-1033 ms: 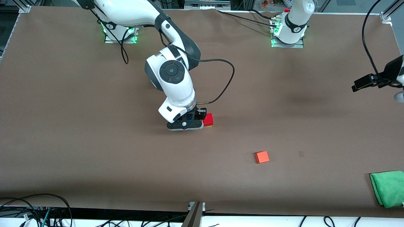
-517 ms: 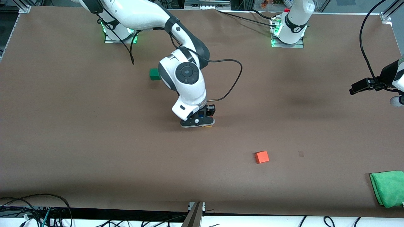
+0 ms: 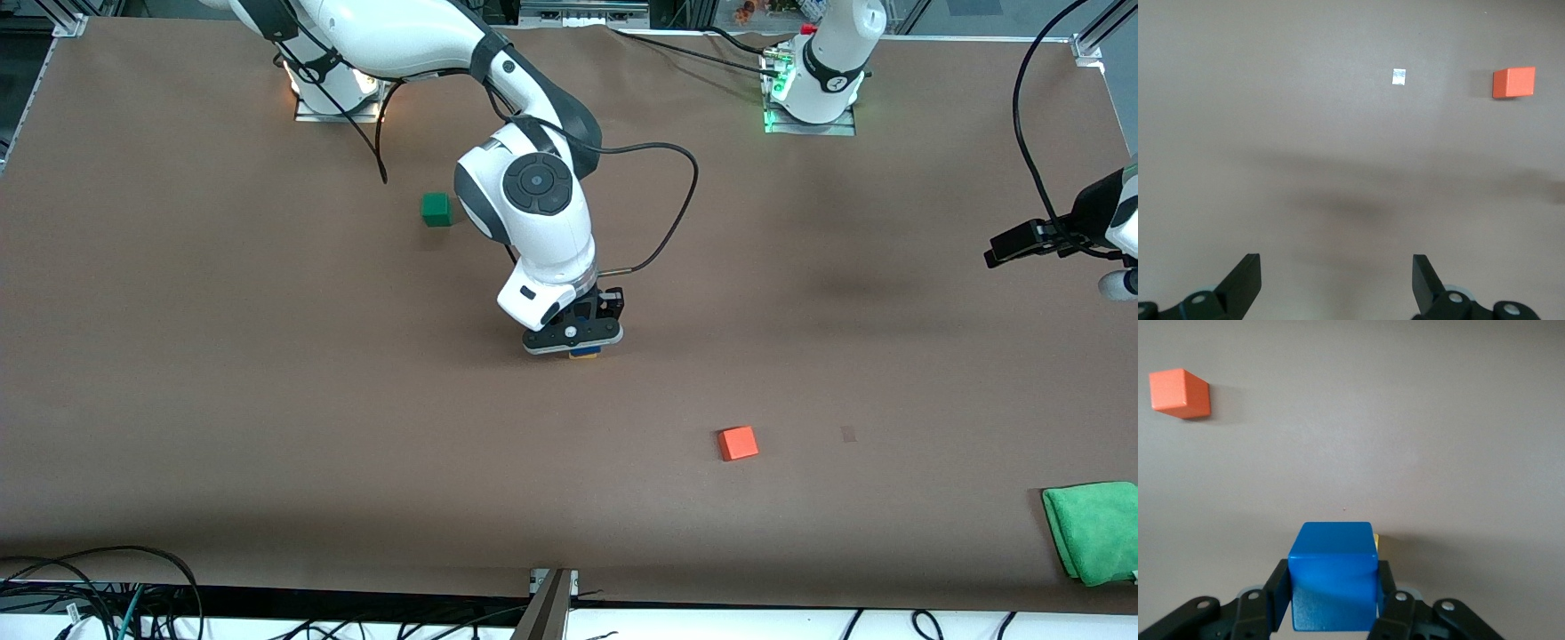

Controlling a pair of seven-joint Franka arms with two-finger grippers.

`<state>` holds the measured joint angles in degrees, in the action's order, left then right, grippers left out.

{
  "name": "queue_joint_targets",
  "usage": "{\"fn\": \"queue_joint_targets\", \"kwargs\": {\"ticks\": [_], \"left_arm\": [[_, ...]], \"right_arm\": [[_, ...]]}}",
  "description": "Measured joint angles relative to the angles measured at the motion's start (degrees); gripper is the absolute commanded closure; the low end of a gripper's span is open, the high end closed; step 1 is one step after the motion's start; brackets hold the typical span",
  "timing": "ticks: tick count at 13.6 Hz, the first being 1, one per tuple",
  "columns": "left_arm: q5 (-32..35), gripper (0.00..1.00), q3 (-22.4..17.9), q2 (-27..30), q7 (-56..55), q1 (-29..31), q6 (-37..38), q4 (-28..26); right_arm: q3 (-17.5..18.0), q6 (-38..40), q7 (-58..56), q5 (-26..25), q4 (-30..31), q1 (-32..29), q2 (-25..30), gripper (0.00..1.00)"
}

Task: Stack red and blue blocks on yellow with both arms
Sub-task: 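Lower the blue block with the right gripper onto the red block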

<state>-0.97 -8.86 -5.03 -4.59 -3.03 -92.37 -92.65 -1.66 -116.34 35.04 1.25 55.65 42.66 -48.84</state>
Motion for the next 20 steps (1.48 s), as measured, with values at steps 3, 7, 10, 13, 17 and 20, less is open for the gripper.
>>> {"fn": "queue_joint_targets", "kwargs": {"ticks": [3, 7, 10, 13, 17, 20], "left_arm": [[0.0, 0.0, 0.01, 0.0, 0.0, 0.0, 0.0, 0.0], [0.0, 0.0, 0.03, 0.0, 0.0, 0.0, 0.0, 0.0], [0.0, 0.0, 0.03, 0.0, 0.0, 0.0, 0.0, -0.06], [0.0, 0.0, 0.03, -0.01, 0.0, 0.0, 0.0, -0.09], [0.0, 0.0, 0.03, -0.02, 0.0, 0.0, 0.0, -0.09], [0.0, 0.0, 0.03, -0.02, 0.0, 0.0, 0.0, -0.1]], "right_arm": [[0.0, -1.88, 0.0, 0.0, -0.02, 0.0, -0.66, 0.66], [0.0, -1.89, -0.01, -0.2, -0.09, 0.08, -1.26, 0.66], [0.04, -0.79, -0.1, -0.21, -0.08, 0.33, -1.41, 0.66], [0.05, 1.51, -0.11, -0.21, -0.08, 0.95, -1.67, 0.66], [0.05, 1.92, -0.11, -0.22, -0.08, 1.28, -2.05, 0.66], [0.05, 1.93, -0.11, -0.24, -0.07, 1.28, -2.57, 0.66]]}}
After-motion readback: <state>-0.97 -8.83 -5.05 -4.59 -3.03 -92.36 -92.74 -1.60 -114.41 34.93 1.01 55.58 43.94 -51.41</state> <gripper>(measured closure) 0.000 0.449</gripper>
